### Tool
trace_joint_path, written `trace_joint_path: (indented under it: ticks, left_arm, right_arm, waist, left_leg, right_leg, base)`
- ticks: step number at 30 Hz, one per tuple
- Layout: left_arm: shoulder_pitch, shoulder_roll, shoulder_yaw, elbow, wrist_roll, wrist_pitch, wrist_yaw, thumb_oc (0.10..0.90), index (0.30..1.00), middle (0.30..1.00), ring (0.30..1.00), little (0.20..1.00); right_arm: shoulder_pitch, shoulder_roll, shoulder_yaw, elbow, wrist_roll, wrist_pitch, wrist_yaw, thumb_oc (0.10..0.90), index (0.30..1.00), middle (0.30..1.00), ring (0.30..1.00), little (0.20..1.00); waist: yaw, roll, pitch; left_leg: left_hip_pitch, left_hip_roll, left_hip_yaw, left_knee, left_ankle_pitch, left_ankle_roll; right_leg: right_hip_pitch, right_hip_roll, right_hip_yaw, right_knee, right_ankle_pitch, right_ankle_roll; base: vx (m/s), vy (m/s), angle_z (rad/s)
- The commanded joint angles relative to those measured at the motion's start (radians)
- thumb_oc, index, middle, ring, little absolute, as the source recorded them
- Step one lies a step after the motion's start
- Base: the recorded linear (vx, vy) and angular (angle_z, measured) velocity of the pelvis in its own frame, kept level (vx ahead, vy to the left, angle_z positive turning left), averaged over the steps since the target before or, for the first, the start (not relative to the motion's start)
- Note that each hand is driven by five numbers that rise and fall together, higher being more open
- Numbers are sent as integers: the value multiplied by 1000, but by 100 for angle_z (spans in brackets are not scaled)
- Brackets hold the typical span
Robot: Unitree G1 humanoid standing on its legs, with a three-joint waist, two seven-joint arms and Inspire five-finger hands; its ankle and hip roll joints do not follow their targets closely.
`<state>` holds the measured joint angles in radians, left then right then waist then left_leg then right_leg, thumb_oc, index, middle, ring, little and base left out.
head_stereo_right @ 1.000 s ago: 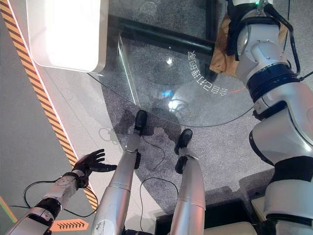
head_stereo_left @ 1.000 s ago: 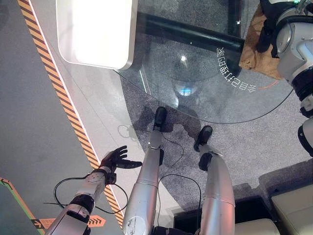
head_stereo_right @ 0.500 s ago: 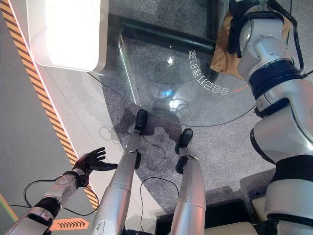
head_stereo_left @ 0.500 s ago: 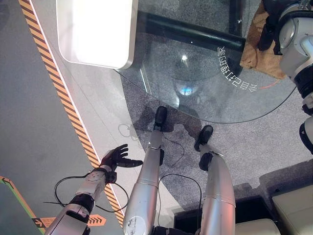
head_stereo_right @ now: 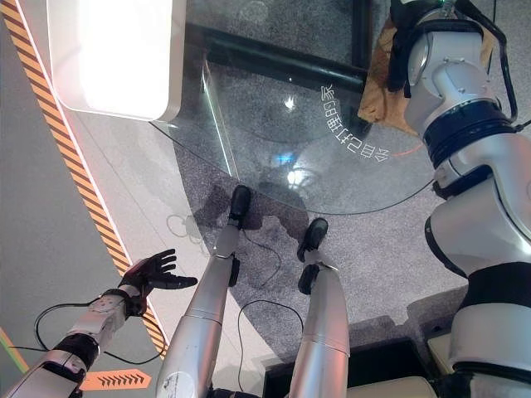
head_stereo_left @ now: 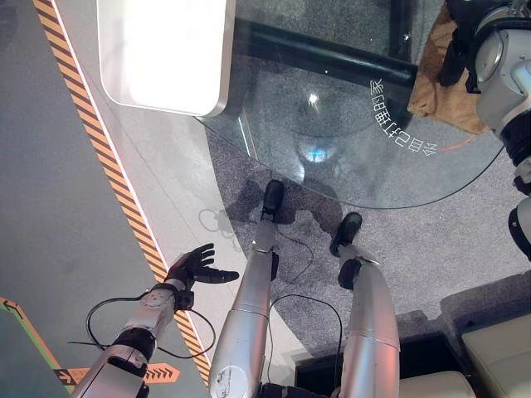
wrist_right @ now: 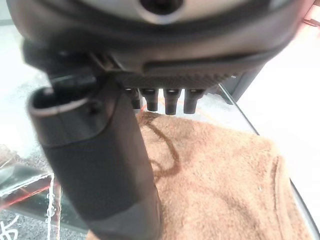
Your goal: Wipe the table with a cloth and put it in the basket.
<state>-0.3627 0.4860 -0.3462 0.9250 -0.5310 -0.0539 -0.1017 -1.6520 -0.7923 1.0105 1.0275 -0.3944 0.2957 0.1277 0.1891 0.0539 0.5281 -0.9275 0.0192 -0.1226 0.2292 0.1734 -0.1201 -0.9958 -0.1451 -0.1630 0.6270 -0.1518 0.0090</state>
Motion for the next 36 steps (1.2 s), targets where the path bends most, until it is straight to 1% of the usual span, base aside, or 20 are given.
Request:
trace_joint_path:
  ticks: [1,12,21,26,33,36]
  left_arm:
    - [83,45,-2,21,8,11,-1,800,900,900,900,900]
    - [81,51,1,27,7,11,-13,800,900,900,900,900]
    - [84,51,1,25,8,8,-11,800,900,900,900,900]
    - [79,52,2,26,8,12,-11,800,900,900,900,900]
    - [79,57,6,24,22,9,-13,800,900,900,900,900]
    - [73,60,7,25,23,10,-13,800,900,900,900,900]
  right_arm:
    - [-2,-83,88,19,-26,2,66,100,300,300,300,200]
    - [11,-86,80,24,-16,-17,80,100,300,300,300,200]
    - [15,-82,79,18,-5,-13,94,100,300,300,300,200]
    - [15,-85,78,18,1,-19,105,100,300,300,300,200]
    - [22,-91,69,9,12,-9,103,100,300,300,300,200]
    - [23,-90,66,22,15,-18,106,100,300,300,300,200]
  waist:
    - [-8,18,-8]
    - [-7,19,-8]
    - [-5,19,-8]
    - [-8,15,-8]
    - [-5,9,-8]
    - [-5,7,-8]
  left_leg:
    - [19,-79,77,95,-118,94]
    - [21,-81,77,95,-116,95]
    - [17,-79,76,93,-116,94]
    - [16,-78,78,95,-115,93]
    - [15,-76,77,92,-115,92]
    - [11,-76,74,96,-116,93]
  right_leg:
    - [72,59,-61,-223,148,5]
    - [72,58,-62,-224,150,5]
    - [69,56,-65,-224,149,4]
    - [70,58,-65,-225,151,4]
    - [73,59,-71,-227,149,3]
    - [70,59,-73,-226,149,3]
  base:
    - [0,0,0]
    - [0,0,0]
    - [0,0,0]
    - [0,0,0]
    - [-5,-23,0]
    - [-1,-6,1]
